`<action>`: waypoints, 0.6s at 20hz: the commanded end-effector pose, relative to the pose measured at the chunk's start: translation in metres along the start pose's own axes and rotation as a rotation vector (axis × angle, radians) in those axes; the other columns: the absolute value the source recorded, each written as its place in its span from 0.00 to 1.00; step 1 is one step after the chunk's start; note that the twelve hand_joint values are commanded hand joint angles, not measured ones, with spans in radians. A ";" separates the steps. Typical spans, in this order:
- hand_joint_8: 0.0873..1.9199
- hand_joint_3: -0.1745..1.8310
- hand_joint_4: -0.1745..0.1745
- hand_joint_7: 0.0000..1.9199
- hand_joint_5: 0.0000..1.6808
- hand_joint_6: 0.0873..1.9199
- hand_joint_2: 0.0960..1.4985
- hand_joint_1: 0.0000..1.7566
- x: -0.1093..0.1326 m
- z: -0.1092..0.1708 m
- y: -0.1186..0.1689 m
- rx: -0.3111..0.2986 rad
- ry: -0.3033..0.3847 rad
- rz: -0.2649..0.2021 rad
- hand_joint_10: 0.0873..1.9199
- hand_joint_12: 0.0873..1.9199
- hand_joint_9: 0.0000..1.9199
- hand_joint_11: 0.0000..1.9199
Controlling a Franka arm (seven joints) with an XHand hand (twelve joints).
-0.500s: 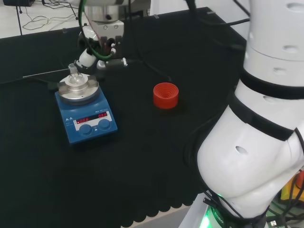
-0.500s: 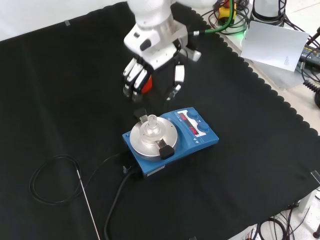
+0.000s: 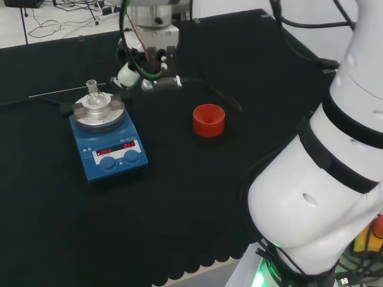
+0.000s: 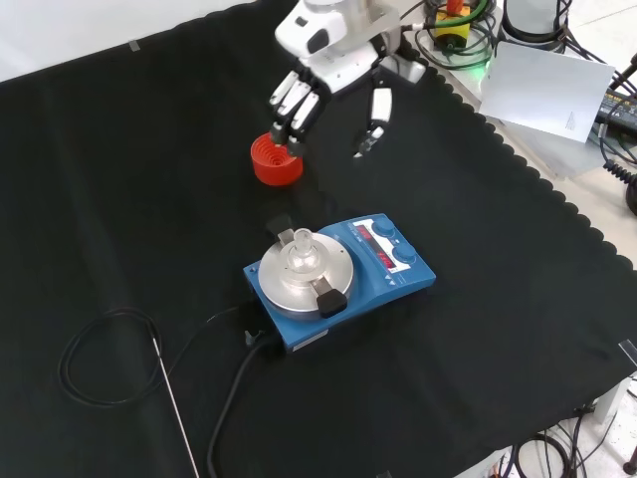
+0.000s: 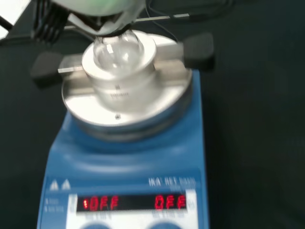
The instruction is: Turn on the heater.
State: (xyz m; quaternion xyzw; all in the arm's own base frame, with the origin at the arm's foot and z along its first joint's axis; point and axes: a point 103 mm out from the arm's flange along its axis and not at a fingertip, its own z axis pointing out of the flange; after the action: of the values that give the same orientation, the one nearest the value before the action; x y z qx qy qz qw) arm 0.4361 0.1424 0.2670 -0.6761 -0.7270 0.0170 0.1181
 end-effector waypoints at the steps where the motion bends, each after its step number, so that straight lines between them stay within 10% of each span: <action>1: 0.37 0.39 0.35 0.17 0.23 0.14 0.39 0.49 -0.004 0.020 -0.058 0.049 -0.028 0.031 0.34 0.70 0.30 0.18; 12: 0.45 0.43 0.32 0.47 0.24 0.11 0.40 0.58 0.016 0.067 -0.096 0.212 -0.138 0.016 0.34 0.60 0.58 0.39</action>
State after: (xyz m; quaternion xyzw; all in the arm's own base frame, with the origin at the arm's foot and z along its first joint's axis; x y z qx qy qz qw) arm 0.3459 0.1506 0.2373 -0.6744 -0.7192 0.0975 0.1355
